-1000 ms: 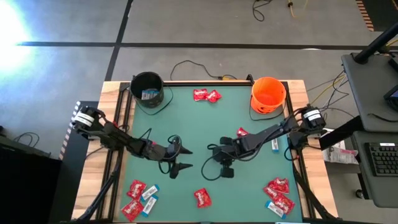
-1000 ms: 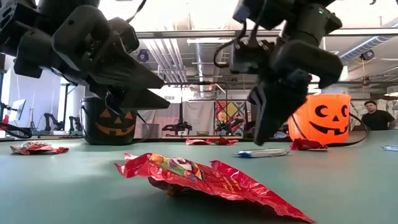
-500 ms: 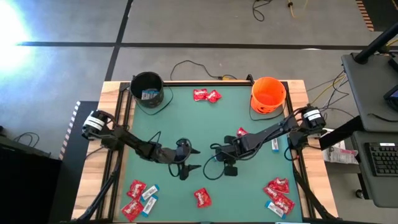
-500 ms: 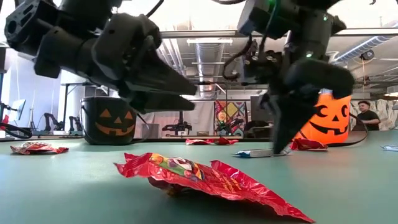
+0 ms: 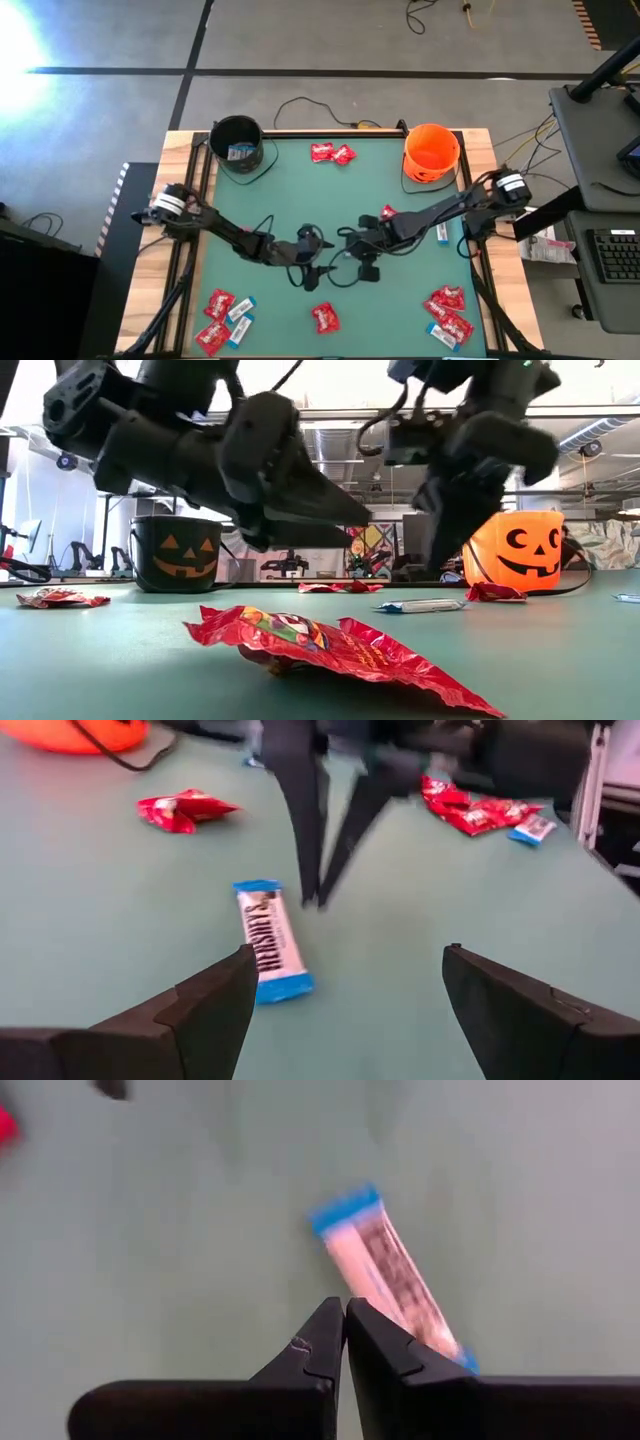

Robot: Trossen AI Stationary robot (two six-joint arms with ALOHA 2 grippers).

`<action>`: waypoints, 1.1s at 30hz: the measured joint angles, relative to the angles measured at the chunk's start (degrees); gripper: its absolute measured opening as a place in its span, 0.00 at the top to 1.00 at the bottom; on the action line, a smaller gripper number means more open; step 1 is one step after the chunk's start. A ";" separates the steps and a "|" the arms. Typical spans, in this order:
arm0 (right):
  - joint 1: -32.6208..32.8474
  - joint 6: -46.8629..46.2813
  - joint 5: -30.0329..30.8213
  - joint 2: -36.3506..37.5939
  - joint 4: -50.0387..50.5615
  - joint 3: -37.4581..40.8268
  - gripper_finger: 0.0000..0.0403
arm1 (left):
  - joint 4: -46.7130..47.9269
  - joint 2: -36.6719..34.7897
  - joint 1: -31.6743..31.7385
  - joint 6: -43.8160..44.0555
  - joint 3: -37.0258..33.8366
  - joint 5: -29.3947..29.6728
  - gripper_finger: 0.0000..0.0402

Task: Sort candy by brand, put in halloween buckets
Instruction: Put the white chocolate into the black bucket

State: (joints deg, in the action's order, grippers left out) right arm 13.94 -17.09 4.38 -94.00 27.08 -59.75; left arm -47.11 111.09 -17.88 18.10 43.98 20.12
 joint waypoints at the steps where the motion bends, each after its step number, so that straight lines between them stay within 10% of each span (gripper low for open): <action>1: 0.51 -0.96 1.02 0.87 2.10 0.00 0.97 | 0.13 1.25 0.28 0.44 1.28 -0.01 0.25; 18: 10.44 -13.10 18.20 14.91 11.19 2.16 0.97 | 1.62 17.94 2.42 1.81 14.52 11.30 0.32; 33: 10.41 -13.80 21.38 11.77 9.66 2.25 0.97 | 1.42 18.23 2.79 -0.37 13.00 10.59 0.79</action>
State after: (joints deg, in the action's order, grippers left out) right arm 24.36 -30.89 25.76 -82.23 36.73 -57.49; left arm -45.69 129.33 -15.09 17.73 56.98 30.71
